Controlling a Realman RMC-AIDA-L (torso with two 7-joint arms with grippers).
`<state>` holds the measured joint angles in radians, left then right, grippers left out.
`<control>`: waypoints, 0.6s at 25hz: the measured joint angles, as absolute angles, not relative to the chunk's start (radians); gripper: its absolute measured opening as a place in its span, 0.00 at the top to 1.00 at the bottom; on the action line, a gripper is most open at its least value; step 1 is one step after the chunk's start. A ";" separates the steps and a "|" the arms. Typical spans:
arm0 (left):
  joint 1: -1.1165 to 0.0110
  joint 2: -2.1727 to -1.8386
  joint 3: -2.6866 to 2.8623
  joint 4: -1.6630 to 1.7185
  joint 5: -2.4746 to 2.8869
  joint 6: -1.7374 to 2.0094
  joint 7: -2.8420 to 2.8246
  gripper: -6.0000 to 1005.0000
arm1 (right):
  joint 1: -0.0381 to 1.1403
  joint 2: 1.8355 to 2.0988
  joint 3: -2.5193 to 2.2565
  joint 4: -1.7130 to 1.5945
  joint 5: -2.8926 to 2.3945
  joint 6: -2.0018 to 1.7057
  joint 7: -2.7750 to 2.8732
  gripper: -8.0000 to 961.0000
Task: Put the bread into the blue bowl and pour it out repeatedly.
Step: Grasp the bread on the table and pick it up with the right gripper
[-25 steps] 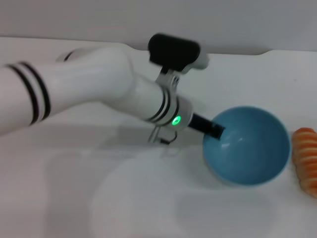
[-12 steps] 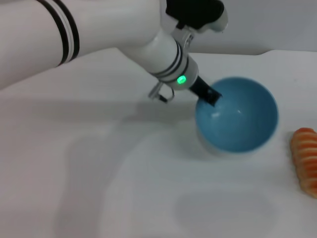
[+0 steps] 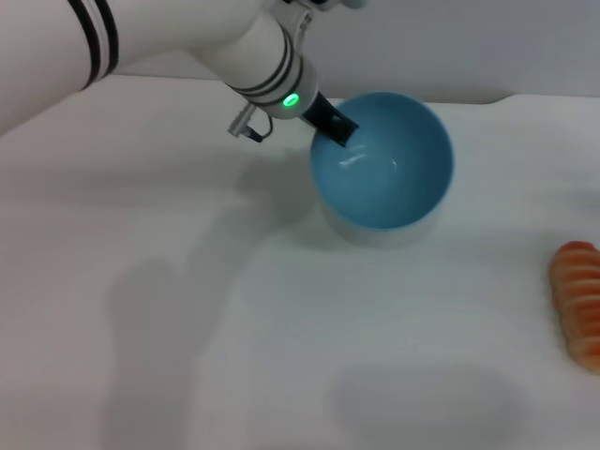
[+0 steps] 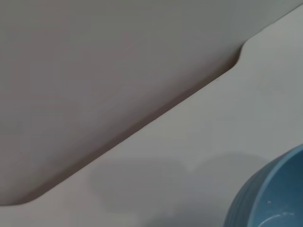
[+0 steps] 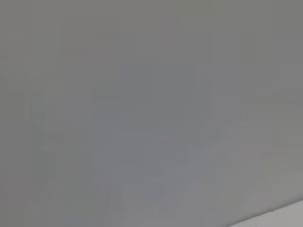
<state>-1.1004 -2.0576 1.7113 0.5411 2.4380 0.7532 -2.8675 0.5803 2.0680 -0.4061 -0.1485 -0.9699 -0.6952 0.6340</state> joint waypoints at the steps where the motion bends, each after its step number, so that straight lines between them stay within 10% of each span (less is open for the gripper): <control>1: -1.099 -2.058 1.703 0.537 2.443 0.752 -2.866 1.00 | 0.602 2.068 -0.432 -0.186 -1.011 -0.628 0.696 0.28; 15: -1.051 -2.062 1.627 0.532 2.436 0.703 -2.861 1.00 | 0.644 2.040 -1.070 -0.499 -1.264 -0.359 1.468 0.28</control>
